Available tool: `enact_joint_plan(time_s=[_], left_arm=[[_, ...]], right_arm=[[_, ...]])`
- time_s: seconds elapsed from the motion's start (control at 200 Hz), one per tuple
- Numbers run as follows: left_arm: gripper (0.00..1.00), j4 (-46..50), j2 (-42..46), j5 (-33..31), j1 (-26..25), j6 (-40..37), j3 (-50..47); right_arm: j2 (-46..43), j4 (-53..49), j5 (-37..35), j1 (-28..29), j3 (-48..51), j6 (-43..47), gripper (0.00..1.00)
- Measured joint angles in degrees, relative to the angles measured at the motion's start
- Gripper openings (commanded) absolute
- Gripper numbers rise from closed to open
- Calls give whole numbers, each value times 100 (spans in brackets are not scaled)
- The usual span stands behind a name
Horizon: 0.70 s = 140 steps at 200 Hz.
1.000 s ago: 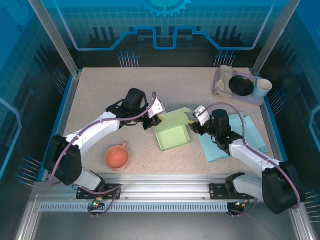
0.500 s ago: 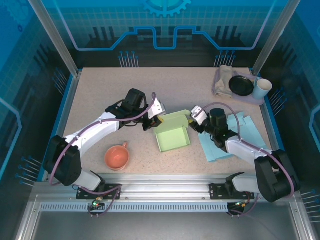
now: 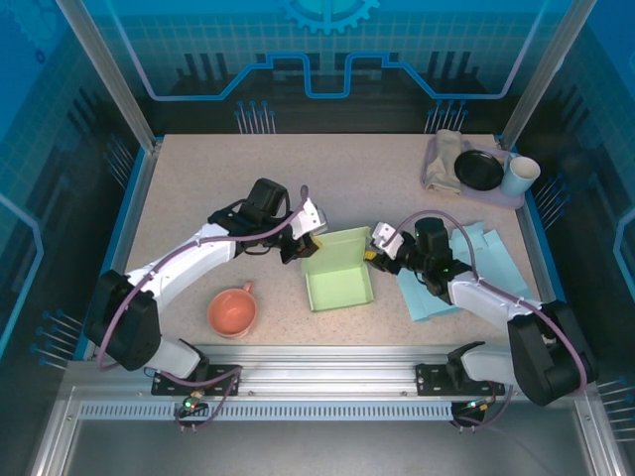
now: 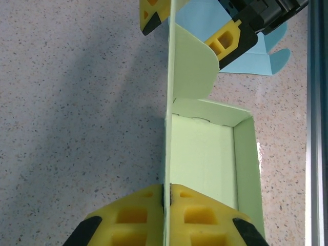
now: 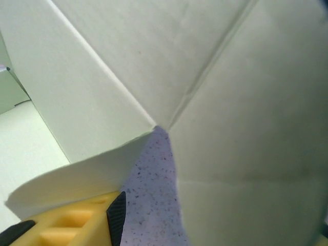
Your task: Fold the paper box
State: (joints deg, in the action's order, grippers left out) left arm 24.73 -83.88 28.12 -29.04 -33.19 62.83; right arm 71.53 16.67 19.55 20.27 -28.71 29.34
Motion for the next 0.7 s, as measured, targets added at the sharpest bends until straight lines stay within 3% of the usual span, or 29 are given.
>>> enact_joint_plan(time_s=[0.625,0.7], left_arm=[[0,181,195,125,-125,-24,-15],[0,184,212,127,-125,-24,-42]], right_arm=[[-417,-973,1574,63,-264,142,51],[-420,-1038,1639,63,-280,164,56]])
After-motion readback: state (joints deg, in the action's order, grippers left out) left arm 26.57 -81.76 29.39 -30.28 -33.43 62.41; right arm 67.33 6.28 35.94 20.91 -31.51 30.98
